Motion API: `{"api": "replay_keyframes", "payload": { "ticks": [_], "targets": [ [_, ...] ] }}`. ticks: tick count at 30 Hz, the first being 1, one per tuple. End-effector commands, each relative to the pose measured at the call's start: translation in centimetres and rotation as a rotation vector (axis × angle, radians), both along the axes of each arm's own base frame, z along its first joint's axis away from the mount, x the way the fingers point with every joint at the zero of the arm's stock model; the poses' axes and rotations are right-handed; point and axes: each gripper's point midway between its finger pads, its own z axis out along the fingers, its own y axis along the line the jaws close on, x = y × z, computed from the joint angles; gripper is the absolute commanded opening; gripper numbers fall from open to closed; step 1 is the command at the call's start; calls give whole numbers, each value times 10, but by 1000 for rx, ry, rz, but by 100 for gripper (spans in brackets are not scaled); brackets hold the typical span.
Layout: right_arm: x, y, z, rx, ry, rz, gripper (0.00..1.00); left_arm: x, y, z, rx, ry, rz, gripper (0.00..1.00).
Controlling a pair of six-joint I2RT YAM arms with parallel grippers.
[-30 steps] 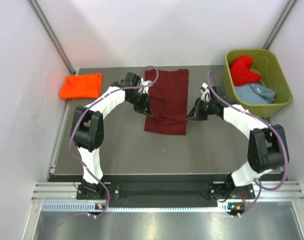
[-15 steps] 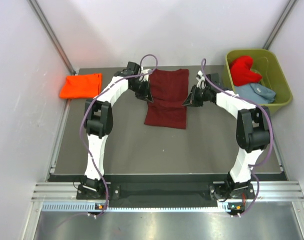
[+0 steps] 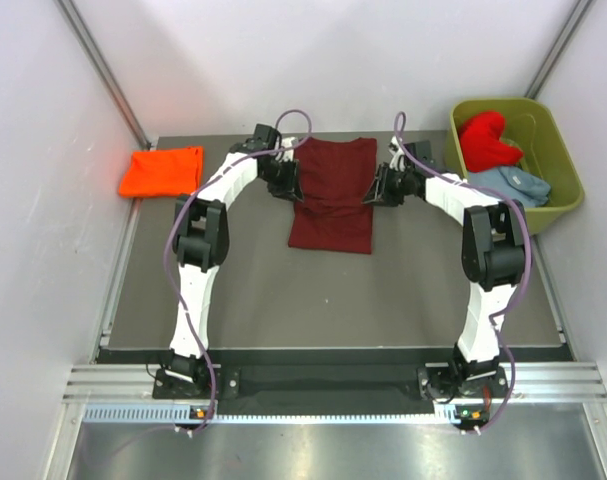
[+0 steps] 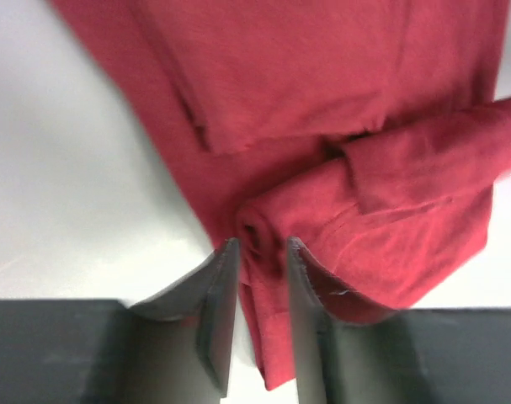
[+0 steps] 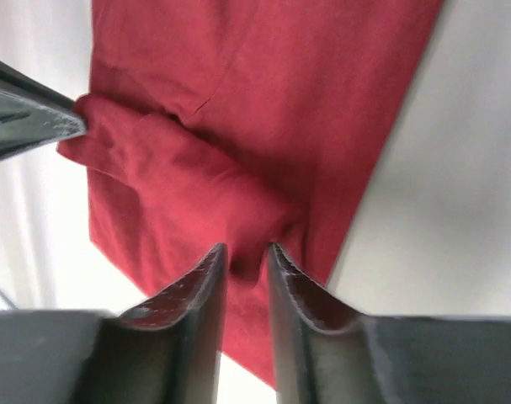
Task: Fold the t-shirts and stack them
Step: Fold the tshirt
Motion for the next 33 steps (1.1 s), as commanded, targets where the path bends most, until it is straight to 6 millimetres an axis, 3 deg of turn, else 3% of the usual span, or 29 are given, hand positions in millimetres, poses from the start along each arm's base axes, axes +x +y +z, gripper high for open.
{"api": "replay_keyframes", "payload": {
  "ticks": [1,3,4,5,6,7,8,10,11,14,20,26,30,33],
  "targets": [
    [28,-12,35,-52,-162,-1,35,36,16,37,19,-150,83,37],
    [29,-15,49,-72,-205,5,51,46,23,60,28,-226,112,42],
    [28,-14,66,-83,-246,16,56,49,28,69,25,-250,134,48],
    [27,-14,74,-90,-262,17,61,50,30,91,1,-313,148,52],
    [23,-12,80,-90,-273,34,62,47,30,101,-19,-329,148,65],
    [18,-4,93,-77,-295,57,62,40,30,127,-43,-376,143,67],
    [12,2,98,-57,-296,87,62,29,30,119,-50,-350,129,67],
    [-2,21,99,-29,-291,136,62,9,20,136,-132,-334,102,65],
    [-7,28,98,-12,-281,157,62,-3,20,118,-136,-269,112,64],
    [-19,54,80,37,-225,211,59,-33,14,90,-170,-108,106,62],
    [-20,94,38,94,-132,260,56,-73,15,42,-148,54,78,60],
    [-33,116,10,128,-28,281,55,-87,5,25,-168,109,41,55],
    [-29,120,-5,126,-9,277,55,-94,-14,17,-170,135,-3,54],
    [-15,120,-10,108,-31,259,55,-96,-15,6,-163,166,12,54]
  ]
}}
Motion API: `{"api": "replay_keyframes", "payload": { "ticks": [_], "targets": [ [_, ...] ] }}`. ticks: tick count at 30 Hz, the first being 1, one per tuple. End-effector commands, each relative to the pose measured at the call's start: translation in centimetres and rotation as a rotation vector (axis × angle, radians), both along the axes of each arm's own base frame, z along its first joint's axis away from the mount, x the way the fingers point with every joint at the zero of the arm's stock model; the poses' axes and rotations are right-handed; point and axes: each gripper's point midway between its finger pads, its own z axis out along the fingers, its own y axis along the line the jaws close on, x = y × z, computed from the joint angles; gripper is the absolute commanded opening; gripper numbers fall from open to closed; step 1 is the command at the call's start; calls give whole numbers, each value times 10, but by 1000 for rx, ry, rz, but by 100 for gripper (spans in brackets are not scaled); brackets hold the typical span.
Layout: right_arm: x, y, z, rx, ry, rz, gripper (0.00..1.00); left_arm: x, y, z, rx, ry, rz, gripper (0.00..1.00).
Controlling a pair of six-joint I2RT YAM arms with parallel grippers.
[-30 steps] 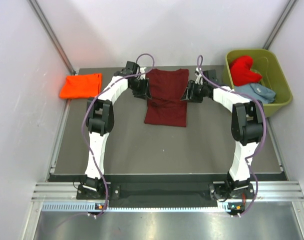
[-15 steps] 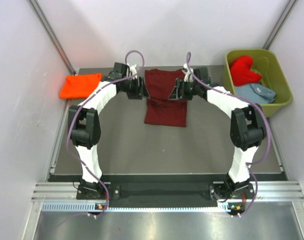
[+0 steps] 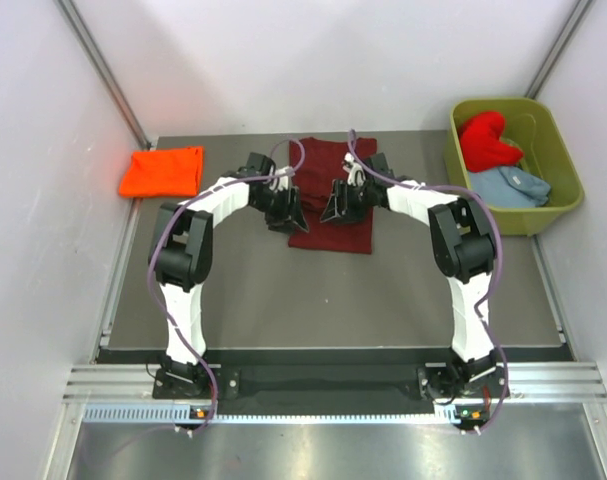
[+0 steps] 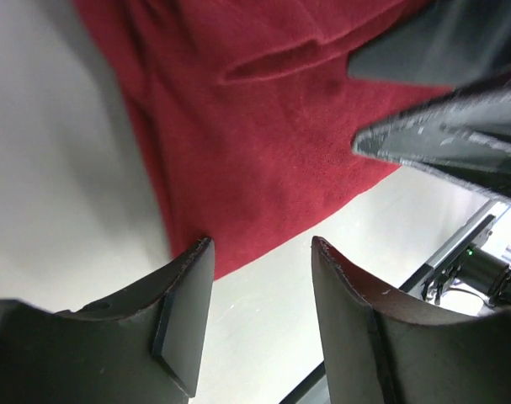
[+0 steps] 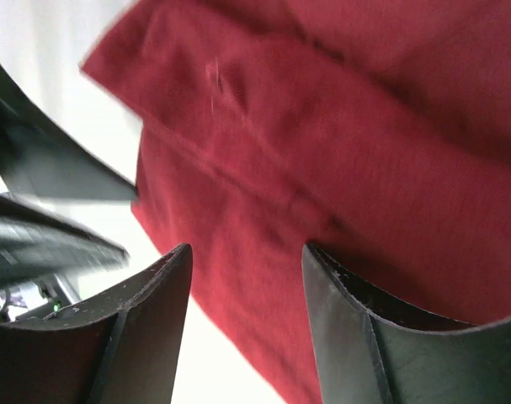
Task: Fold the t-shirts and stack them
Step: Fold the tshirt
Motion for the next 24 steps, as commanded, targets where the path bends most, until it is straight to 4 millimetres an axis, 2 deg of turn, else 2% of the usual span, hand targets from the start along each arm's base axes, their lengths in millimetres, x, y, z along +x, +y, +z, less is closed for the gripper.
{"api": "replay_keyframes", "payload": {
  "ticks": [1,6,10,13,18,21,23,24],
  "targets": [
    [35,17,29,48,-130,-6,55,2,-10,0,-23,2,-9,55],
    [65,12,51,54,-207,-35,55,-2,1,-13,42,9,10,59],
    [90,4,55,36,-267,-62,55,-1,7,-15,76,-2,16,60],
    [98,1,61,29,-300,-66,56,-2,16,-14,101,-5,22,61],
    [92,-3,66,28,-300,-63,56,-4,19,-28,100,31,22,61],
    [80,-8,73,29,-293,-52,56,-7,18,-38,101,62,14,61],
    [69,-20,81,30,-276,-64,57,-10,16,-44,92,85,11,61],
    [62,-32,72,20,-239,-79,56,-12,13,-44,69,103,8,61]
  ]
}}
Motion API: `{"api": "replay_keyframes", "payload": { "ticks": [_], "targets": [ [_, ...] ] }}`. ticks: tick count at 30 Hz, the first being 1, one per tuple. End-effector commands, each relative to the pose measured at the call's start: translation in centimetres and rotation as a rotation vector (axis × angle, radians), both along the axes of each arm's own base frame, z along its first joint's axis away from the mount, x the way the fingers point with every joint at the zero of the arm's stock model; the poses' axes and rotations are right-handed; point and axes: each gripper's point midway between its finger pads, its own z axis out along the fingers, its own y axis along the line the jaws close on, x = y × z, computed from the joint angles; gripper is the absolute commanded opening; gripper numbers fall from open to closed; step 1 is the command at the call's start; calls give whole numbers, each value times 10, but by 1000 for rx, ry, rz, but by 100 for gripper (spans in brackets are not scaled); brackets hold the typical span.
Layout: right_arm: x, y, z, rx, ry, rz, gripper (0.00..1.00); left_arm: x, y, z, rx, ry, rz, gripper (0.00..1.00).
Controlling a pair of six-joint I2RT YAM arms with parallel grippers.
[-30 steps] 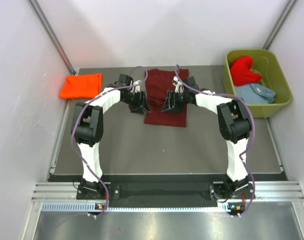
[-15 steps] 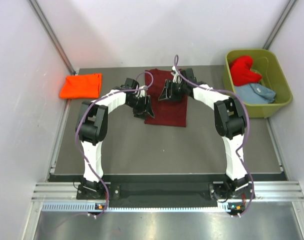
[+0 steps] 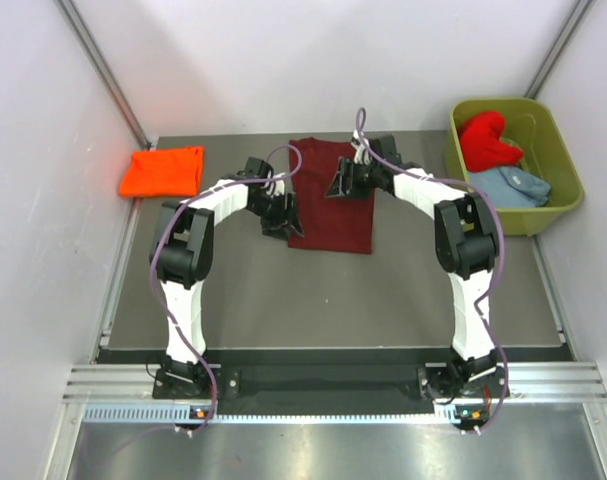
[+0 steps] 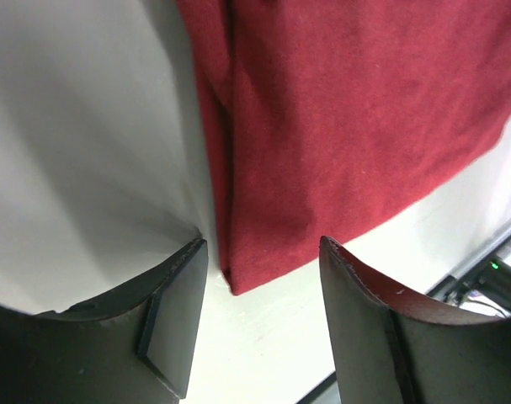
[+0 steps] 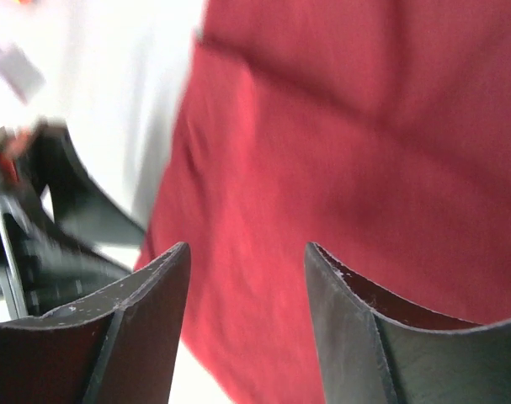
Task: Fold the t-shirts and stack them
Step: Fold the tshirt
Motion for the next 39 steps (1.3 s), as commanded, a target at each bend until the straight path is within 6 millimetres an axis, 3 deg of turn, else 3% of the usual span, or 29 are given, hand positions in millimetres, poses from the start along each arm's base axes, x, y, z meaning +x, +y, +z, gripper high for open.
{"api": "replay_keyframes", "payload": {
  "ticks": [1,3,4,6,7,10,12,16,25,36,39],
  "targets": [
    [-19,-24,47,30,-41,-8,57,-10,-4,-15,-19,65,-17,60],
    [-34,-39,47,48,6,-18,59,-13,-7,-16,-32,81,-19,60],
    [-46,-58,43,50,40,-52,60,-15,-8,-16,-39,91,-19,59],
    [-62,-73,42,92,103,-89,61,-17,-10,-16,-51,98,-17,58],
    [-75,-90,37,100,137,-125,61,-19,-10,-18,-54,103,-13,57],
    [-98,-106,30,133,196,-156,62,-22,-11,-22,-59,118,-7,50],
    [-106,-106,29,182,233,-160,63,-22,-11,-23,-57,118,-5,45],
    [-128,-101,1,236,362,-182,63,-25,-10,-26,-53,131,-4,26],
    [-142,-101,-35,232,486,-217,62,-30,-7,-27,-40,126,-10,19],
    [-139,-101,-67,200,545,-246,56,-35,-10,-24,-44,118,-26,14],
    [-136,-98,-70,198,542,-240,50,-36,-11,-23,-44,114,-31,13]
  ]
}}
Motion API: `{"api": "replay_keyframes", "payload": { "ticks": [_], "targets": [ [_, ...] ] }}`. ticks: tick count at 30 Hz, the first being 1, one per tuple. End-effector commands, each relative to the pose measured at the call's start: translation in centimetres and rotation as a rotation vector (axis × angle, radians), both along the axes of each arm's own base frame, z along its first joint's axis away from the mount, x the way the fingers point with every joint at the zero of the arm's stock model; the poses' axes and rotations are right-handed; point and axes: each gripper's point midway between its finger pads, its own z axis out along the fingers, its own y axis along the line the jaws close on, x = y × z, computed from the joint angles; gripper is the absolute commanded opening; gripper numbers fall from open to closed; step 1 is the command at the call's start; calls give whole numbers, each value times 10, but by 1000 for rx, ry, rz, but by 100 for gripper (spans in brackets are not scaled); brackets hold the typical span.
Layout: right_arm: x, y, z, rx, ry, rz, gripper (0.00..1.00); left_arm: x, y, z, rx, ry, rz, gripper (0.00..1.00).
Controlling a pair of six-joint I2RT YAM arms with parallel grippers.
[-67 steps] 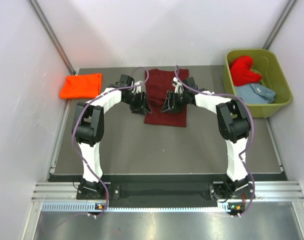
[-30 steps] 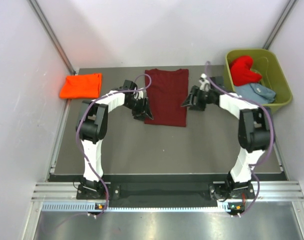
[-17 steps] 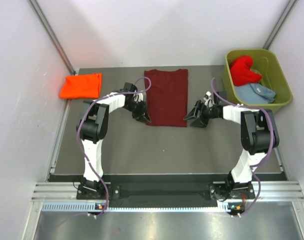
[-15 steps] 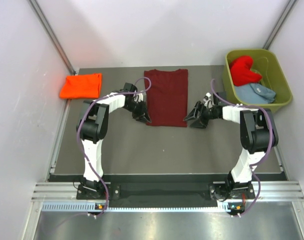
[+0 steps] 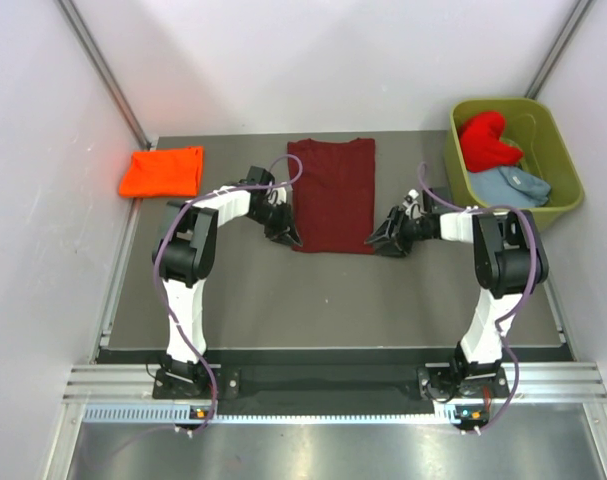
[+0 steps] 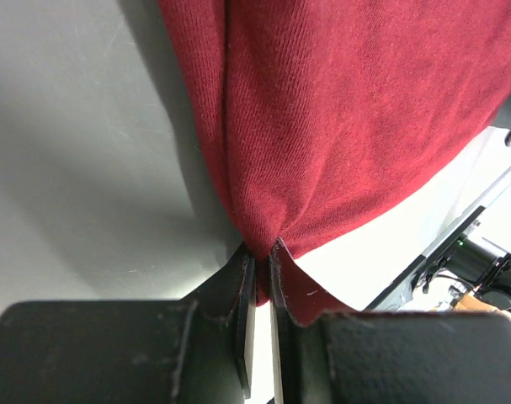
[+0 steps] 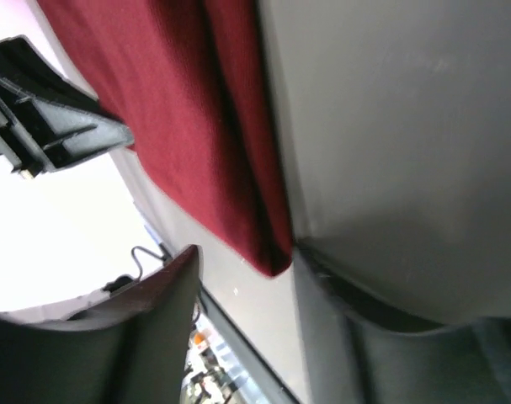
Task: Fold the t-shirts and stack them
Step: Fold the tshirt
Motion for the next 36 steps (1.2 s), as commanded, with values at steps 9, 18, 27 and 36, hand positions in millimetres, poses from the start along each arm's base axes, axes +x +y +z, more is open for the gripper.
{"api": "replay_keyframes", "payload": {
  "ticks": [9,18,27,36],
  "targets": [
    [13,10,-16,-60,-32,21,19,-17,2,-9,50,8,-37,11],
    [4,4,14,-102,-113,45,0,-23,2,7,35,5,-58,0],
    [-14,-6,64,-114,-247,66,0,-37,0,49,-17,-10,-88,0],
    [-53,-17,81,-72,-276,33,0,-76,-8,85,-64,-90,-161,0]
  ]
}}
